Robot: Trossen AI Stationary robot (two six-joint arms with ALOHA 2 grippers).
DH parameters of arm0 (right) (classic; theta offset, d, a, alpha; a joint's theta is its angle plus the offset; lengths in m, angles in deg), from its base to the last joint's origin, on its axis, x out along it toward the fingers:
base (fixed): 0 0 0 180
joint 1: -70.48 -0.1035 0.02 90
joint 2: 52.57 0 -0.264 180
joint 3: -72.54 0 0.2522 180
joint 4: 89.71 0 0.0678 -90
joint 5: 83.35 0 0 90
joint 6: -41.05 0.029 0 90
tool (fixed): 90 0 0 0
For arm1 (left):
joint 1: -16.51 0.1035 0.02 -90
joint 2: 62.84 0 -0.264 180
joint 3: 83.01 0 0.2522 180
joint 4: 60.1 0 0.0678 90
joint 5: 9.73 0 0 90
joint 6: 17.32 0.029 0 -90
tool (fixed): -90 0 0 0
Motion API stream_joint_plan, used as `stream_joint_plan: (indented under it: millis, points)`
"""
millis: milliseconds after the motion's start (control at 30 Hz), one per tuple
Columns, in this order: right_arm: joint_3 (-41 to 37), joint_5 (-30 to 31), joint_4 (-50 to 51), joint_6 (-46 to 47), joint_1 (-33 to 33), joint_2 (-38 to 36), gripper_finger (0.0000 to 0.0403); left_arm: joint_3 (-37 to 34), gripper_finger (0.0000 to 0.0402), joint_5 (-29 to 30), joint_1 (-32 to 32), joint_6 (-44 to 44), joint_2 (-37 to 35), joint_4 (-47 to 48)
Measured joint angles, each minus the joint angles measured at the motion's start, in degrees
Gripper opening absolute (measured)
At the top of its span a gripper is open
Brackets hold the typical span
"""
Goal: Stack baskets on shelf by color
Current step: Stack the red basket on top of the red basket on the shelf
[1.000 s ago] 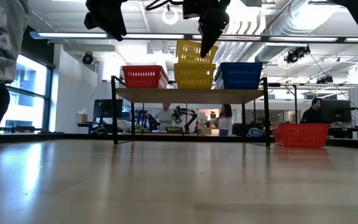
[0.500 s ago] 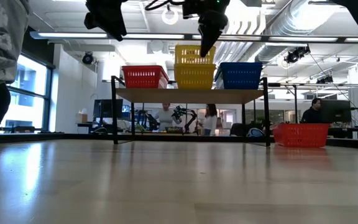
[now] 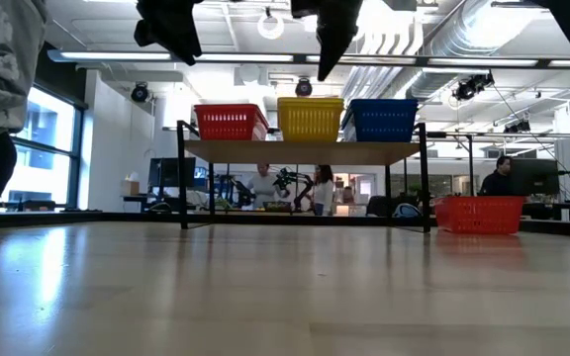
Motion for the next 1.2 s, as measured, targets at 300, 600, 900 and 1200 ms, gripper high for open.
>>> stream_joint_plan:
  millis: [300,600,900,1200]
  points:
    - [6.83,-0.42,6.19,9.71,-0.18,-0.09,0.0092,0.00,0.0136,-3.63,-0.02,-0.01,0.00,-0.02]
    - [6.72,-3.71,7.08,15.42,-1.14,-0.02,0.0092,0.00,0.0136,-6.06,-0.04,3.13,0.00,-0.02]
    - [6.65,1.71,8.22,21.78,-2.18,-3.05,0.0092,0.00,0.0136,-6.56,-1.00,4.81,-0.38,0.00]
    - [6.65,11.64,8.22,27.34,-2.03,-8.62,0.0092,0.02,0.0136,-6.32,-1.66,4.98,-0.48,0.00]
